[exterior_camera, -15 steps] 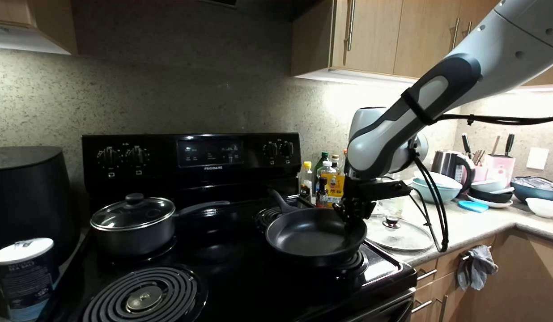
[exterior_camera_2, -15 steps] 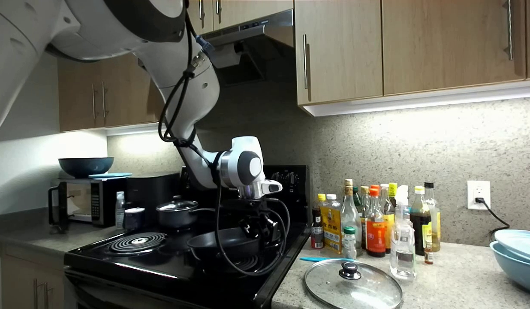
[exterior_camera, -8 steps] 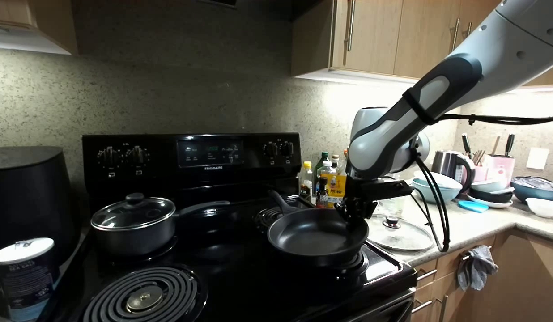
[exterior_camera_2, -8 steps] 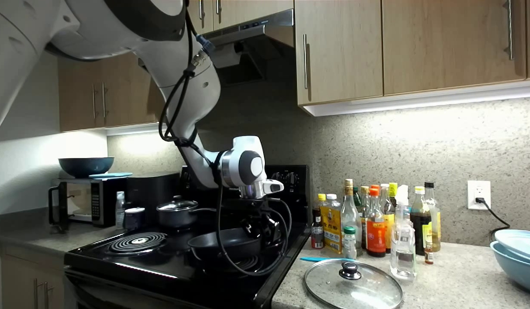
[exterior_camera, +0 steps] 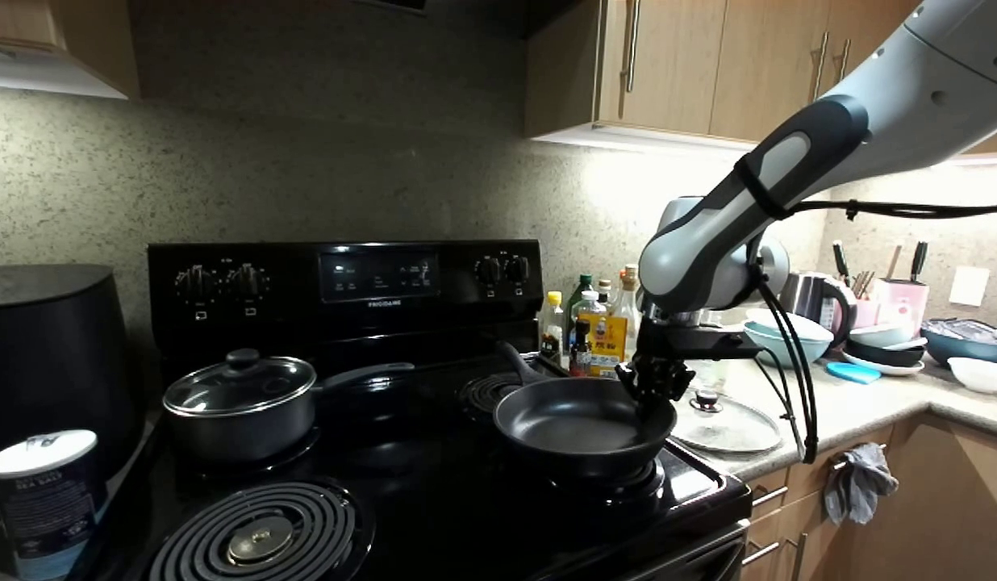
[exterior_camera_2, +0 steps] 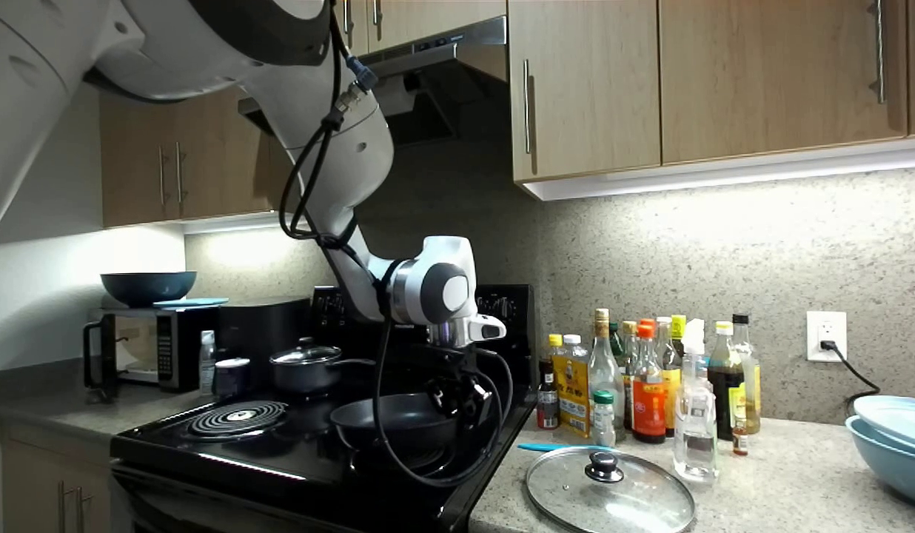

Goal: Remove the lid from the pot

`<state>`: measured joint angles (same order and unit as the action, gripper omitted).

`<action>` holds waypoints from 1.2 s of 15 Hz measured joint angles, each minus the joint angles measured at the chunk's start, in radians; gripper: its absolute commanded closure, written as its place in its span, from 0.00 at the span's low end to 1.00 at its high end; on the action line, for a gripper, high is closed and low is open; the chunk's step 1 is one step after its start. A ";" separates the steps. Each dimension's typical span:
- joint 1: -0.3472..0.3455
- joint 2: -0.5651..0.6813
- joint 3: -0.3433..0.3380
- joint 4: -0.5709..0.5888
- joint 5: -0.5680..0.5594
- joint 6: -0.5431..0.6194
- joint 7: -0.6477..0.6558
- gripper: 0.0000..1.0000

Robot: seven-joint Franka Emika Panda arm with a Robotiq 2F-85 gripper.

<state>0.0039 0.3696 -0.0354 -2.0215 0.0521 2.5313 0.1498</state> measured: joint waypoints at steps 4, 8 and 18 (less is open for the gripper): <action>0.000 0.000 0.000 0.001 -0.003 -0.001 -0.001 0.97; 0.013 0.000 0.000 -0.003 -0.023 0.007 -0.001 0.97; 0.019 -0.011 0.000 -0.033 -0.028 0.057 0.001 0.87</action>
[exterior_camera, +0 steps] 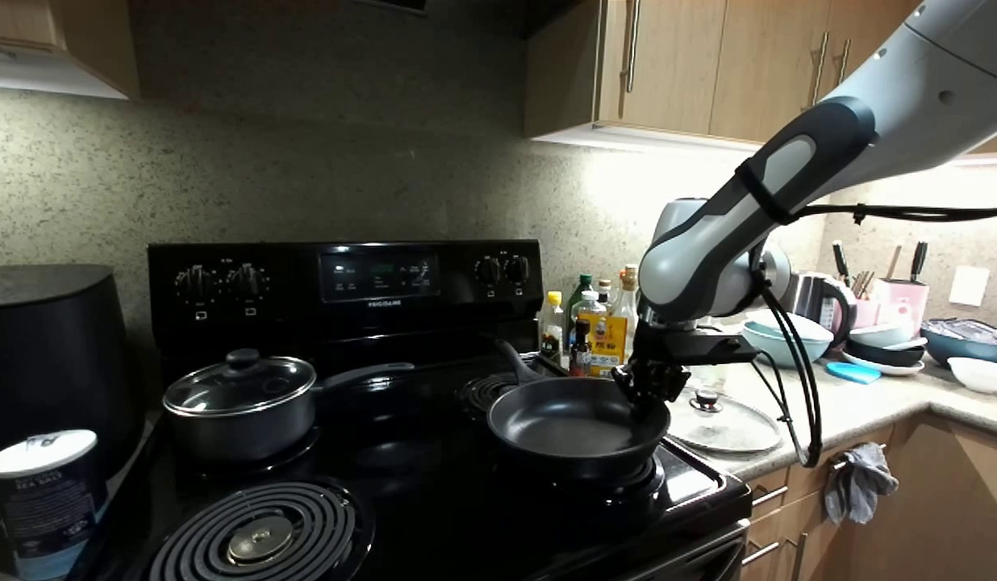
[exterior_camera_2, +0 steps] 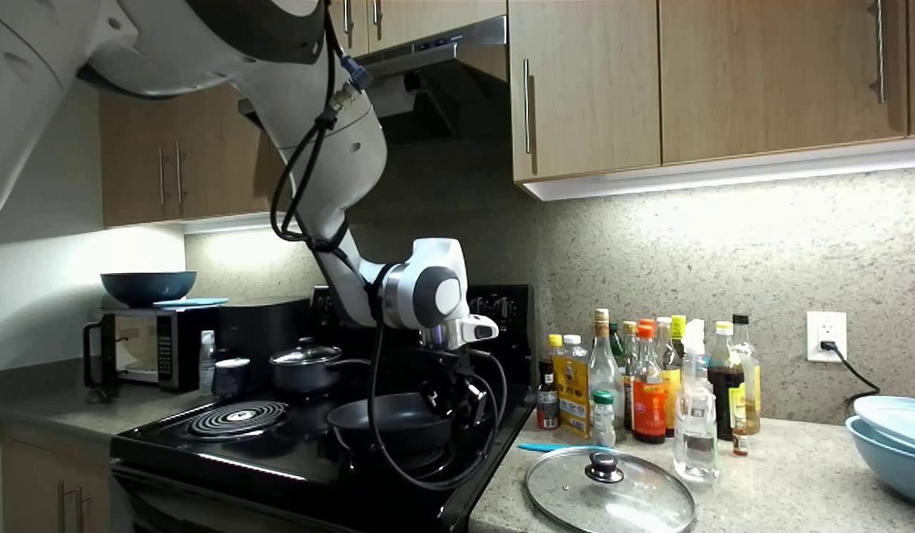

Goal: Remove the lid from the pot

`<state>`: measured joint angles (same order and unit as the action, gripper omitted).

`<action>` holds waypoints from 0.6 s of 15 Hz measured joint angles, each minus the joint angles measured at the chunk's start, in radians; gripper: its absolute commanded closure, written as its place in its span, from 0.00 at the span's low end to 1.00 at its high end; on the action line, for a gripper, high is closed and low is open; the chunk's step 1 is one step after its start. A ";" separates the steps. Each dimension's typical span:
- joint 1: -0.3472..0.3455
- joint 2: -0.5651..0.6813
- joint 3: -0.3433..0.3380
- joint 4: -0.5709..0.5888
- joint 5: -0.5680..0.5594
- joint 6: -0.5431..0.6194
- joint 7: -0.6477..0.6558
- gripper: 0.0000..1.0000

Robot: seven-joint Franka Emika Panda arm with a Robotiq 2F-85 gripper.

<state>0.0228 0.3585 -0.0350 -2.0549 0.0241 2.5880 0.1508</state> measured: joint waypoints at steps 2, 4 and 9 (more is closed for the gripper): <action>0.000 0.000 0.000 0.003 0.000 0.000 0.000 0.87; 0.000 0.001 0.000 0.003 0.000 0.000 0.000 0.97; 0.001 0.000 0.000 -0.006 -0.002 0.015 0.000 0.97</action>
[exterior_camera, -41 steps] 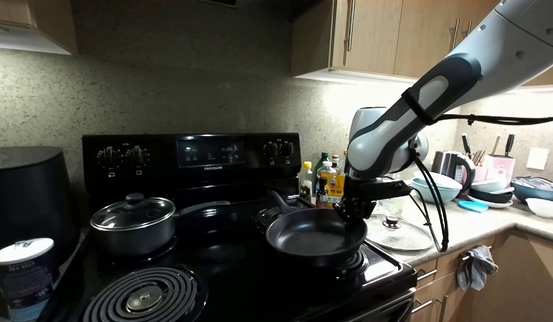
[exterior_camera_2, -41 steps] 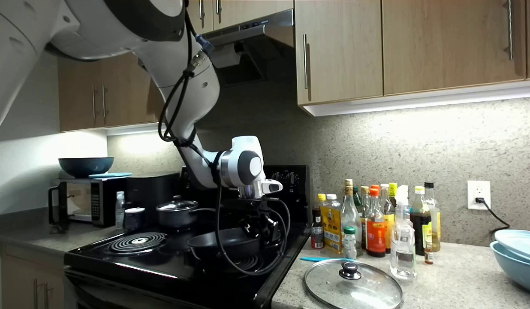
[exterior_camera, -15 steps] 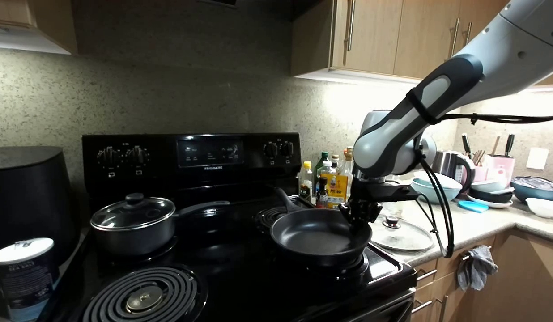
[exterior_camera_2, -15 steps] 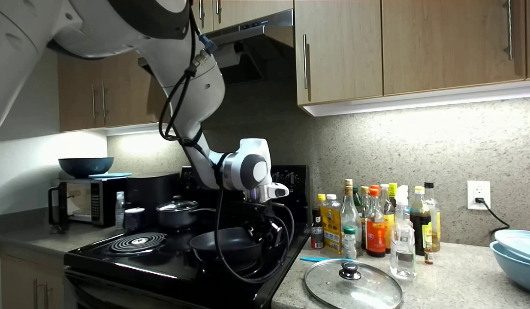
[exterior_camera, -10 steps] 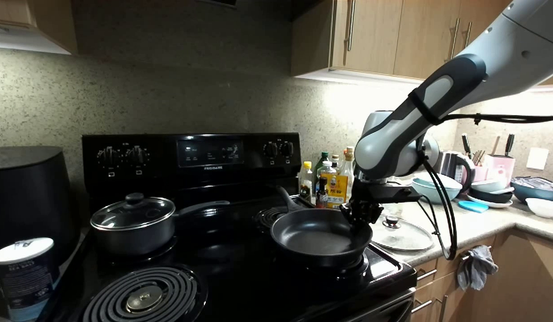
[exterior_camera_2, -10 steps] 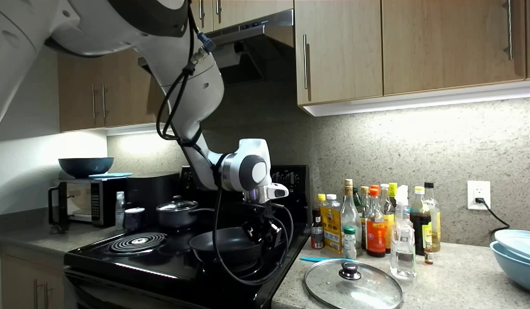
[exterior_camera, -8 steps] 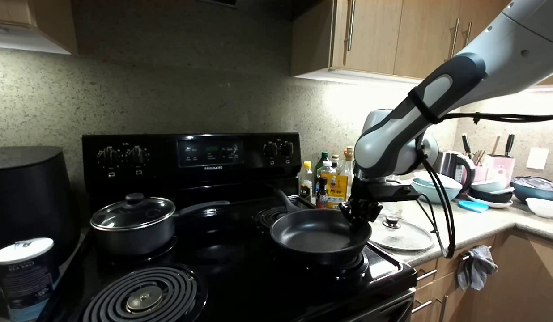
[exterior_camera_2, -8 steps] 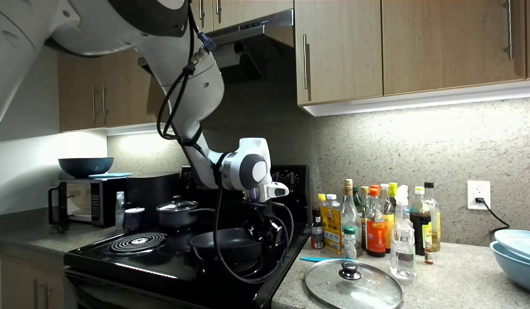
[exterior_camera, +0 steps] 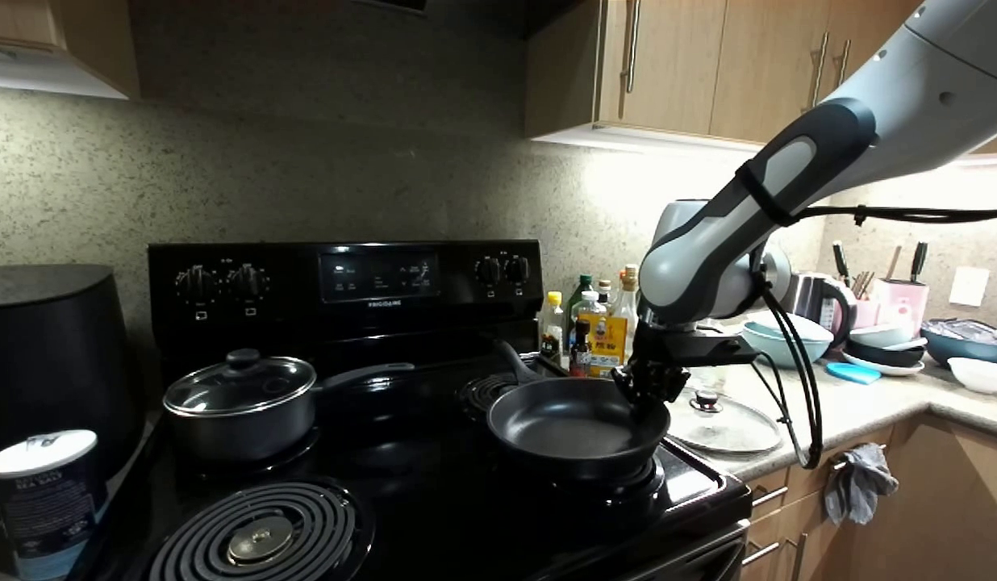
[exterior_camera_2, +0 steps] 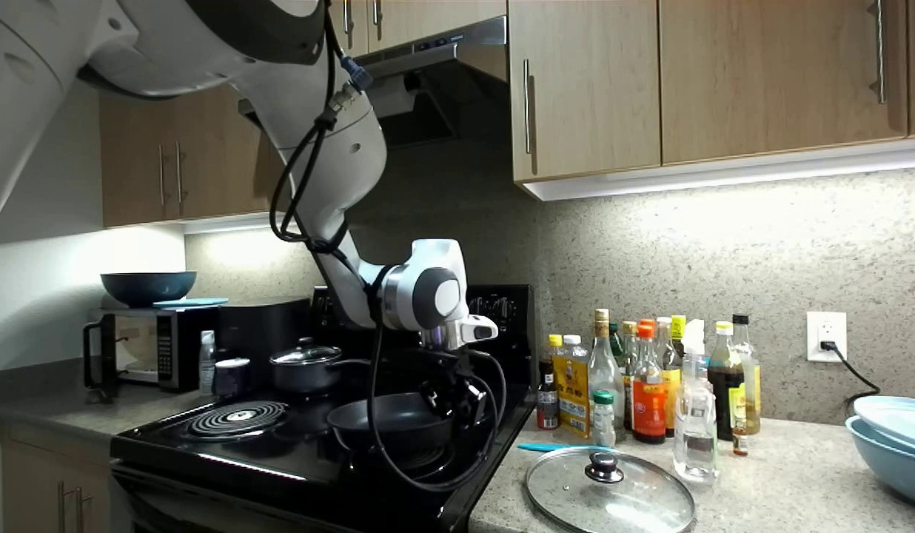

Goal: Remove the lid from the pot

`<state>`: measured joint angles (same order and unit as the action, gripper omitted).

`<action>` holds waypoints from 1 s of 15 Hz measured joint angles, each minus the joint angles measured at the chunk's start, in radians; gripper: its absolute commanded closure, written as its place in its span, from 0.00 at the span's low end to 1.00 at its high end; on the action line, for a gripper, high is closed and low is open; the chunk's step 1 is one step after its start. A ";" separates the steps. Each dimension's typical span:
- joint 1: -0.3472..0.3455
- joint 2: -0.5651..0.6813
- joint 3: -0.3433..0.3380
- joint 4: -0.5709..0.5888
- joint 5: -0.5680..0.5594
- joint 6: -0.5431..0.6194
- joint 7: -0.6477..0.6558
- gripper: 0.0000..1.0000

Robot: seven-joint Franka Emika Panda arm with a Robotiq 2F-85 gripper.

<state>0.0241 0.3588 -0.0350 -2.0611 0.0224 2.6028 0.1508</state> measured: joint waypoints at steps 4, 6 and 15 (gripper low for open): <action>0.003 -0.013 0.001 -0.038 0.000 0.051 0.000 0.97; 0.004 -0.023 0.003 -0.062 0.000 0.077 0.000 0.97; -0.009 -0.088 0.017 -0.179 0.029 0.142 0.000 0.97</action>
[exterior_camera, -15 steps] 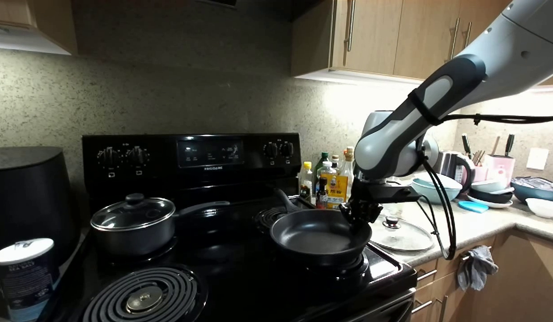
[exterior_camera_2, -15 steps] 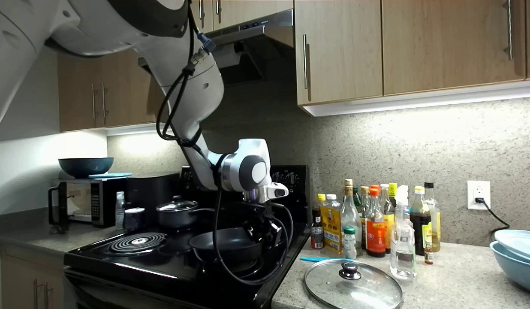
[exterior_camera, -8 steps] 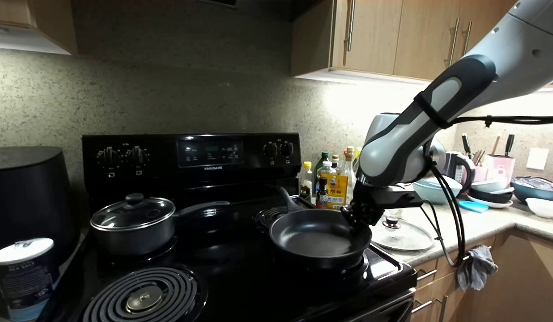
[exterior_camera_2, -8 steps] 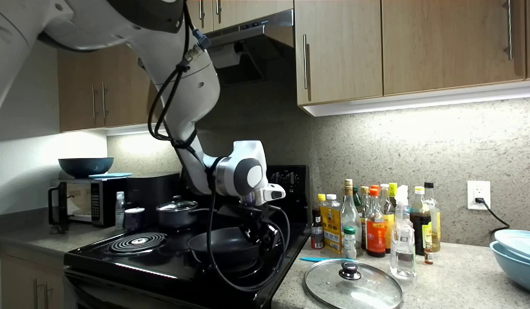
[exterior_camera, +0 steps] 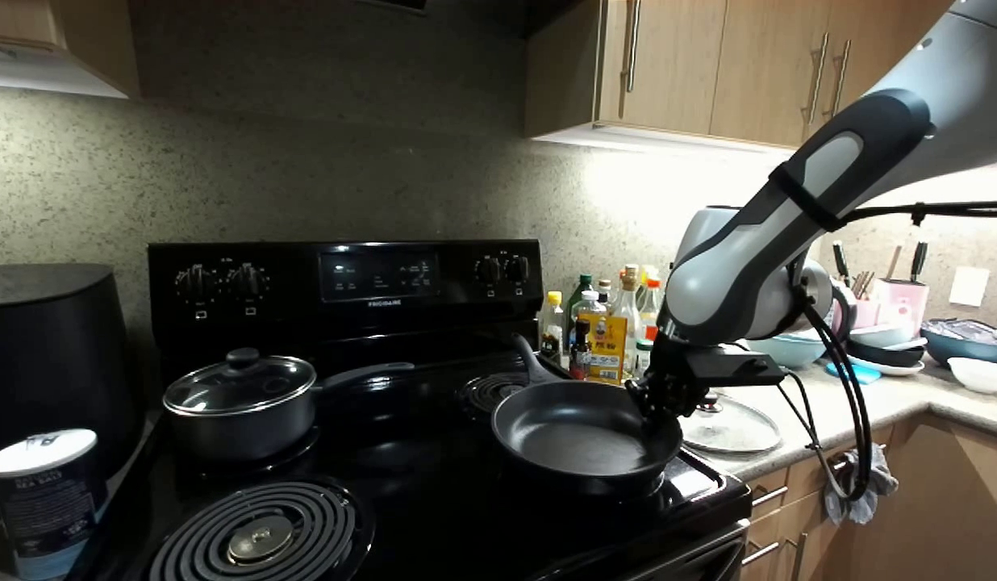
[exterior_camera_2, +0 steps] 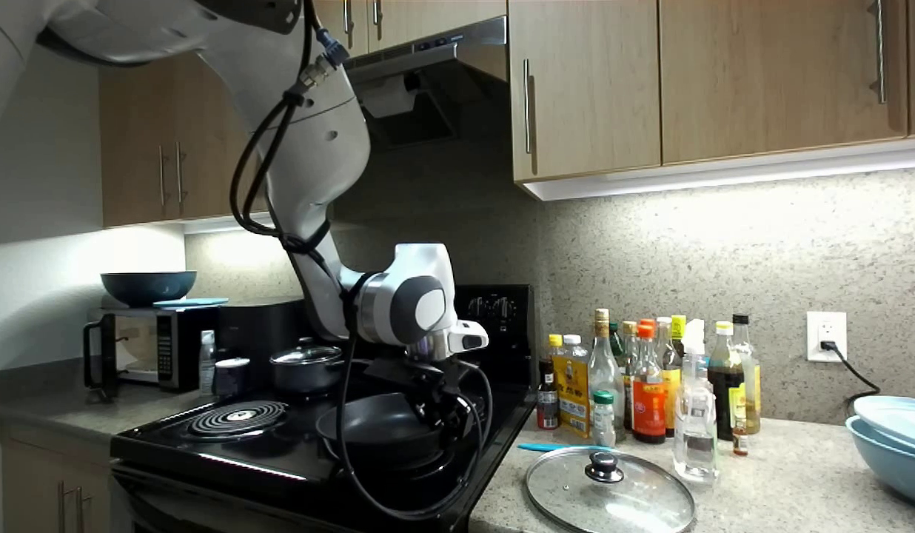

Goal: Remove the lid from the pot

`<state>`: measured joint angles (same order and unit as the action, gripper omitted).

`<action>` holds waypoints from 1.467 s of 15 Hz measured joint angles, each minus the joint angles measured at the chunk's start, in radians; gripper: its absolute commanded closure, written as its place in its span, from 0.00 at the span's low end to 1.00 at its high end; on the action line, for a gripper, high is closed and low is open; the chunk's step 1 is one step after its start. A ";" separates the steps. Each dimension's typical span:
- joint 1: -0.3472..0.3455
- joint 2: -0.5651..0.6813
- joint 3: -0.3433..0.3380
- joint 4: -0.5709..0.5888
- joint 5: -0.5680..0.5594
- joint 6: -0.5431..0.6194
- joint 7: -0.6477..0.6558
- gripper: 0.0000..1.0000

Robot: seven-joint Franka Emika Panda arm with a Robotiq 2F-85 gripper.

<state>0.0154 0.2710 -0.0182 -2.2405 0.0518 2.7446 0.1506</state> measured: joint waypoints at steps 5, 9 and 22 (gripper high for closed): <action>-0.001 -0.004 -0.001 0.002 0.002 0.000 0.001 0.97; 0.000 -0.004 -0.002 0.003 0.002 0.000 0.001 0.97; -0.004 0.001 -0.022 -0.002 0.032 -0.002 0.008 0.97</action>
<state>0.0111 0.2718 -0.0404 -2.2425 0.0834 2.7430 0.1582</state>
